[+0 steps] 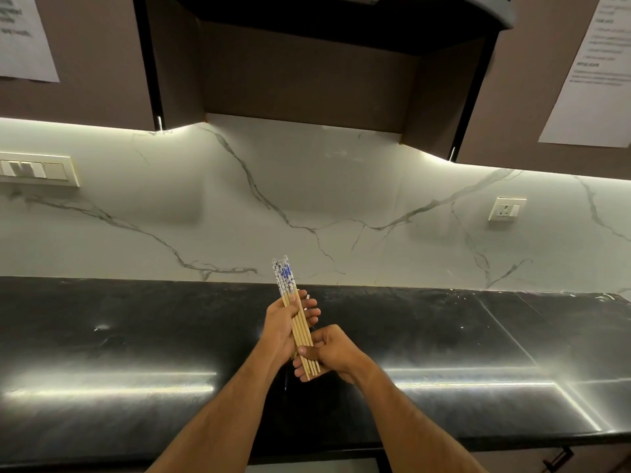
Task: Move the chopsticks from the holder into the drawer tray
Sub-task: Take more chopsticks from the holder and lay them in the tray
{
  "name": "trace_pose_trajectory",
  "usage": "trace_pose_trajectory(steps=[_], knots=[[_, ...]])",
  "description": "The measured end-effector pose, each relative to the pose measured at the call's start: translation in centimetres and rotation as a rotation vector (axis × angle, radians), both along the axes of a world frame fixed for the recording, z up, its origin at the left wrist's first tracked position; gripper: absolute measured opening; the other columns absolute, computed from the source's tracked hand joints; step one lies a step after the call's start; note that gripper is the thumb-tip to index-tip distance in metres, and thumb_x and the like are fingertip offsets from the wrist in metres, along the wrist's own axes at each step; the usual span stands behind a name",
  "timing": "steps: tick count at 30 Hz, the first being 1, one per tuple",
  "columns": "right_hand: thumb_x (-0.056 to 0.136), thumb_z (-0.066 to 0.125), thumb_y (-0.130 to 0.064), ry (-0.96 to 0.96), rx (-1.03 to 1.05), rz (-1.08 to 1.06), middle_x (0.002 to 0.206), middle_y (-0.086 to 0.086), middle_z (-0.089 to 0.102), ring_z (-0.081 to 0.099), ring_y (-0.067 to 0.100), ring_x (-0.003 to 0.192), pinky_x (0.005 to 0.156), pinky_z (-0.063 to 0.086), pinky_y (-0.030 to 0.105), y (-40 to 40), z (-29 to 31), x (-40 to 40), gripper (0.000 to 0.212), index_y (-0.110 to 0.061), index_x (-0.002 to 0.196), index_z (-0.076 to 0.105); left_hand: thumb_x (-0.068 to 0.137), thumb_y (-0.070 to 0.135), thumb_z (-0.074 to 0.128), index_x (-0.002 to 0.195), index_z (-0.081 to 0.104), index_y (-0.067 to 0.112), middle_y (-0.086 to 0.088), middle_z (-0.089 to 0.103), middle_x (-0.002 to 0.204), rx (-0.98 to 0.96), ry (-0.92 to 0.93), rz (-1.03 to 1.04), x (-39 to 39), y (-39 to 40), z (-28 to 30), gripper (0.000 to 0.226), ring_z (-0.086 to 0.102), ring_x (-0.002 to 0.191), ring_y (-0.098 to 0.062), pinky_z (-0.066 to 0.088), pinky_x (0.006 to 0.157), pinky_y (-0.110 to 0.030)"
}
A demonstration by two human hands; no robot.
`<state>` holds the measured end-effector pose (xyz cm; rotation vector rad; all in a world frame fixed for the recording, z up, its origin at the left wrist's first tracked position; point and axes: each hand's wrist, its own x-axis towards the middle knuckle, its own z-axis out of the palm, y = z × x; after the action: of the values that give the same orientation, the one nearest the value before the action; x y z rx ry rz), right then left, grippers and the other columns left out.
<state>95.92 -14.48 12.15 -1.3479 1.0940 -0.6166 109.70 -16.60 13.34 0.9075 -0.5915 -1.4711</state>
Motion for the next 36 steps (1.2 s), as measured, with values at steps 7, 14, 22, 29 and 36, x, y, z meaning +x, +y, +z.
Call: trace_pose_trajectory(steps=[7, 14, 22, 29, 36], knots=[[0.095, 0.065, -0.012, -0.047, 0.087, 0.068, 0.104, 0.023, 0.074, 0.073, 0.037, 0.098, 0.088, 0.059, 0.052, 0.5, -0.9, -0.6, 0.024, 0.001, 0.115, 0.065, 0.106, 0.013, 0.045, 0.116, 0.064, 0.0, -0.015, 0.072, 0.087, -0.025, -0.162, -0.088, 0.0, 0.6, -0.5, 0.025, 0.071, 0.079, -0.026, 0.059, 0.081, -0.041], [0.088, 0.076, -0.021, -0.129, -0.207, -0.212, 0.114, 0.013, 0.071, 0.072, 0.026, 0.102, 0.087, 0.06, 0.046, -1.4, 3.5, -2.9, 0.064, -0.016, 0.143, 0.045, 0.103, 0.012, 0.049, 0.117, 0.063, -0.001, -0.02, 0.072, 0.099, -0.118, -0.319, -0.334, 1.6, 2.3, -1.7, 0.024, 0.071, 0.09, -0.029, 0.058, 0.087, -0.042], [0.083, 0.076, 0.002, 0.11, -0.55, -0.077, 0.122, 0.012, 0.067, 0.07, 0.017, 0.105, 0.095, 0.057, 0.031, -2.5, 5.7, -3.0, 0.068, -0.007, 0.145, 0.047, 0.102, 0.013, 0.052, 0.124, 0.059, -0.003, -0.019, 0.07, 0.104, -0.163, -0.402, -0.623, 1.5, 3.9, -2.3, 0.028, 0.069, 0.1, -0.033, 0.055, 0.094, -0.045], [0.081, 0.079, 0.001, 0.117, -0.585, -0.118, 0.107, 0.009, 0.075, 0.075, 0.016, 0.092, 0.086, 0.061, 0.034, -1.8, 5.1, -3.1, 0.053, -0.003, 0.13, 0.061, 0.104, 0.011, 0.049, 0.123, 0.057, -0.006, -0.017, 0.066, 0.098, -0.189, -0.446, -0.643, 1.5, 4.6, -2.1, 0.027, 0.066, 0.095, -0.031, 0.054, 0.091, -0.043], [0.081, 0.079, 0.0, 0.118, -0.609, -0.132, 0.111, 0.01, 0.074, 0.075, 0.015, 0.094, 0.083, 0.061, 0.031, -1.4, 5.0, -3.0, 0.051, -0.005, 0.129, 0.063, 0.104, 0.008, 0.047, 0.123, 0.057, -0.007, -0.015, 0.066, 0.095, -0.189, -0.459, -0.659, 1.4, 5.0, -1.6, 0.026, 0.067, 0.092, -0.029, 0.054, 0.089, -0.042]])
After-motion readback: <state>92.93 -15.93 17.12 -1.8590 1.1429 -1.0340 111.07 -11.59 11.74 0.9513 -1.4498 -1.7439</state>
